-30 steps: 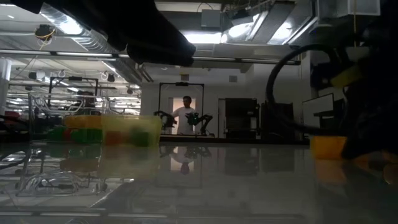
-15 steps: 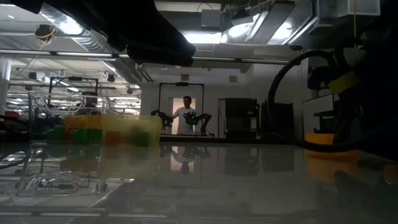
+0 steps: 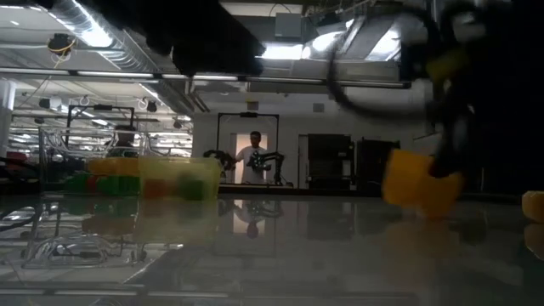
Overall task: Sort blocks by size
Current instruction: Put the large yellow game piece into the transparent bin
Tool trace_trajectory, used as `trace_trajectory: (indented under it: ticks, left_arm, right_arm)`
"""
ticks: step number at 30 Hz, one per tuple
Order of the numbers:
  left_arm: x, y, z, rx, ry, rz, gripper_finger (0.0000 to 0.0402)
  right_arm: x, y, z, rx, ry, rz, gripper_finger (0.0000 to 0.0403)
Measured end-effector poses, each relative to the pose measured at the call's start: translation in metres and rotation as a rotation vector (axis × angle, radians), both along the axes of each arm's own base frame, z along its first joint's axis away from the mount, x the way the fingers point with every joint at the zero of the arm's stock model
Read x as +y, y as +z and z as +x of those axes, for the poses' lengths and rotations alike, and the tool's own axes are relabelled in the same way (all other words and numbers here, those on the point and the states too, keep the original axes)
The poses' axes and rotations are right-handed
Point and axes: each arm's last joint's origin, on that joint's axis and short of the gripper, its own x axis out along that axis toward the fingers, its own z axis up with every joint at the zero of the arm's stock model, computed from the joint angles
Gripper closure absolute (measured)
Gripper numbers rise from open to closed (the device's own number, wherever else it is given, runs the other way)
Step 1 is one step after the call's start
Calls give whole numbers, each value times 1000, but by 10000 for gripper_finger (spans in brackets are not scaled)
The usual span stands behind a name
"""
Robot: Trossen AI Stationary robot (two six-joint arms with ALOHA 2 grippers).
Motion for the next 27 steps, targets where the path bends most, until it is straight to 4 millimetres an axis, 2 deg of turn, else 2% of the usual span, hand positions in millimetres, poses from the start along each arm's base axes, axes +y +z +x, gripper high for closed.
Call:
trace_trajectory:
  ticks: [7,16,22,27]
  left_arm:
    - [-3,36,-29,-38,31,19,210]
    - [5,72,-91,-62,220,-12,210]
    - [12,87,-123,-103,269,-77,210]
    - [15,95,-136,-130,268,-89,210]
  right_arm:
    - [-4,13,43,-111,166,-1,395]
    - [-31,24,112,-267,431,39,397]
    - [-71,49,162,-545,606,106,396]
    - [-130,74,189,-828,662,151,399]
